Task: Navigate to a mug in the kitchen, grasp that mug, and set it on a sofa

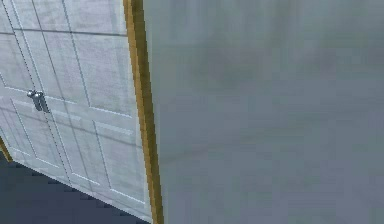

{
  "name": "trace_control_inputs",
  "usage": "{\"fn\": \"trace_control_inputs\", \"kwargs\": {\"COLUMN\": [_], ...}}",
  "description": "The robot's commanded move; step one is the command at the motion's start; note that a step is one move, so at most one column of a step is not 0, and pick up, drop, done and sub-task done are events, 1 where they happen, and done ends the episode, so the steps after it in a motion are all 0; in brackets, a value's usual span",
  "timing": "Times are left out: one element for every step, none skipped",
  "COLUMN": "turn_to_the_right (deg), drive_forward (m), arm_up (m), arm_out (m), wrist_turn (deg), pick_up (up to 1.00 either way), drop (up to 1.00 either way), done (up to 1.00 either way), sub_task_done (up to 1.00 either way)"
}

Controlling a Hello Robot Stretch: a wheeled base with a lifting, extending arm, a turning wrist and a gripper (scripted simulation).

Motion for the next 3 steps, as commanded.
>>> {"fn": "trace_control_inputs", "kwargs": {"turn_to_the_right": [0.0,0.0,0.0], "drive_forward": [0.0,0.0,0.0], "arm_up": [0.0,0.0,0.0], "arm_out": [0.0,0.0,0.0], "wrist_turn": [-45.0,-45.0,-27.0], "pick_up": [0.0,0.0,0.0], "drop": [0.0,0.0,0.0], "done": [0.0,0.0,0.0], "sub_task_done": [0.0,0.0,0.0]}}
